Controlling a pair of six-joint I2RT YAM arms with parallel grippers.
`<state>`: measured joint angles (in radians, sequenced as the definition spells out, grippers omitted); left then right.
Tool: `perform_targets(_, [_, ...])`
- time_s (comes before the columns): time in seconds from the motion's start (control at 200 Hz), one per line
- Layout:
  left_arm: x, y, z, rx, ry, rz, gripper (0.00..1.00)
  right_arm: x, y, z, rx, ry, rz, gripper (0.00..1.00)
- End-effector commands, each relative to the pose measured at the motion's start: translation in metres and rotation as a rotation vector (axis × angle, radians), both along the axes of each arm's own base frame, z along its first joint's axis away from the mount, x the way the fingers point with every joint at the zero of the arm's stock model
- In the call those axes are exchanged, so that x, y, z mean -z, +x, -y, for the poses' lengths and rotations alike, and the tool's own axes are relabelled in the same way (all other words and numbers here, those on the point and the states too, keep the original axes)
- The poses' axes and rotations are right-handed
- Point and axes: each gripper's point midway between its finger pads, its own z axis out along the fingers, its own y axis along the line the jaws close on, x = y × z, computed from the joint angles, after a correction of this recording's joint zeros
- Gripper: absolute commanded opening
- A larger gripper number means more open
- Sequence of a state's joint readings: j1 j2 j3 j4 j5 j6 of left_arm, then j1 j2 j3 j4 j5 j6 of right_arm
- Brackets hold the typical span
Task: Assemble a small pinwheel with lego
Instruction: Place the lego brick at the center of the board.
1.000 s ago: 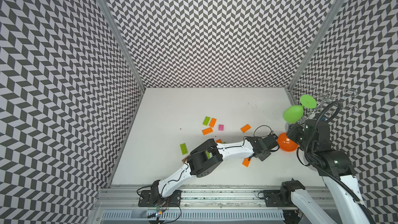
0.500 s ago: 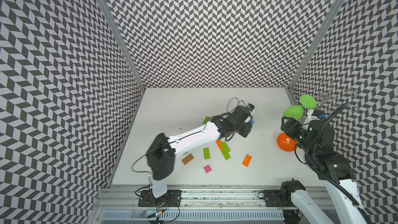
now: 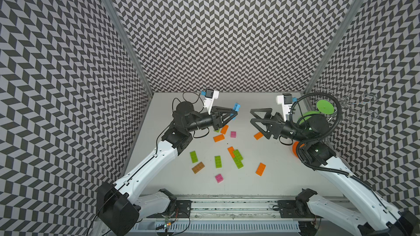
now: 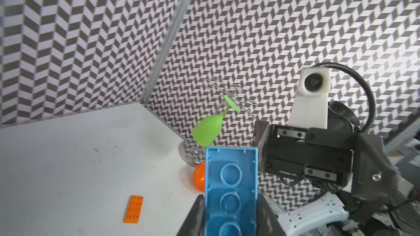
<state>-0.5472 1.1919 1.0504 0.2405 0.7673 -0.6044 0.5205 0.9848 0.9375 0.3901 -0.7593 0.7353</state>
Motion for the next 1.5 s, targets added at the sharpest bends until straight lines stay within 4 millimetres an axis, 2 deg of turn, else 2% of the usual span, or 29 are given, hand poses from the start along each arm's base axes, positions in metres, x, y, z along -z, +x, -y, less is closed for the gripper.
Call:
perform_targets(0.0, [-0.034,-0.034,-0.007,0.115,-0.072,0.12,0.0,-0.038,-0.026,-0.004,-0.083,0.077,0.184,0.99])
perform_targets(0.235, [-0.047,-0.052,-0.011,0.16,-0.097,0.178,0.0,-0.028,-0.016,-0.021,-0.087,0.047,0.13,0.99])
perform_targets(0.421, [-0.044,-0.062,-0.005,0.202,-0.091,0.182,0.0,-0.028,-0.021,-0.036,-0.126,0.037,0.133,0.98])
perform_targets(0.521, [-0.04,-0.066,-0.002,0.215,-0.088,0.18,0.0,-0.032,-0.022,-0.039,-0.128,0.042,0.139,0.93])
perform_targets(0.641, [-0.04,-0.069,-0.001,0.226,-0.089,0.183,0.0,-0.031,-0.02,-0.043,-0.131,0.036,0.133,0.83])
perform_targets(0.856, [-0.038,-0.071,0.0,0.233,-0.086,0.184,0.0,-0.031,-0.022,-0.048,-0.148,0.033,0.131,0.56])
perform_targets(1.007, [-0.037,-0.072,-0.001,0.23,-0.086,0.185,0.0,-0.027,-0.023,-0.05,-0.152,0.02,0.126,0.41])
perform_targets(1.112, [-0.037,-0.073,-0.002,0.228,-0.086,0.188,0.0,-0.025,-0.021,-0.049,-0.131,0.011,0.128,0.24])
perform_targets(1.222, [-0.036,-0.073,-0.004,0.211,-0.082,0.19,0.0,-0.026,-0.015,-0.046,-0.071,-0.009,0.132,0.12])
perform_targets(1.242, [-0.036,-0.072,-0.004,0.207,-0.08,0.189,0.05,-0.025,-0.014,-0.045,-0.061,-0.013,0.132,0.11])
perform_targets(1.282, [-0.035,-0.071,-0.004,0.197,-0.077,0.185,0.24,-0.026,-0.011,-0.043,-0.034,-0.017,0.135,0.09])
perform_targets(1.347, [-0.032,-0.068,-0.007,0.163,-0.061,0.178,0.7,-0.026,-0.004,-0.04,0.025,-0.046,0.142,0.07])
perform_targets(1.392, [-0.028,-0.063,-0.01,0.115,-0.037,0.17,0.97,-0.026,0.001,-0.035,0.08,-0.074,0.162,0.06])
perform_targets(1.442, [-0.019,-0.056,-0.016,0.049,0.004,0.162,1.0,-0.025,0.013,-0.028,0.177,-0.125,0.177,0.03])
perform_targets(1.497, [-0.005,-0.043,-0.025,-0.06,0.067,0.135,1.0,-0.016,0.04,-0.014,0.358,-0.219,0.162,0.02])
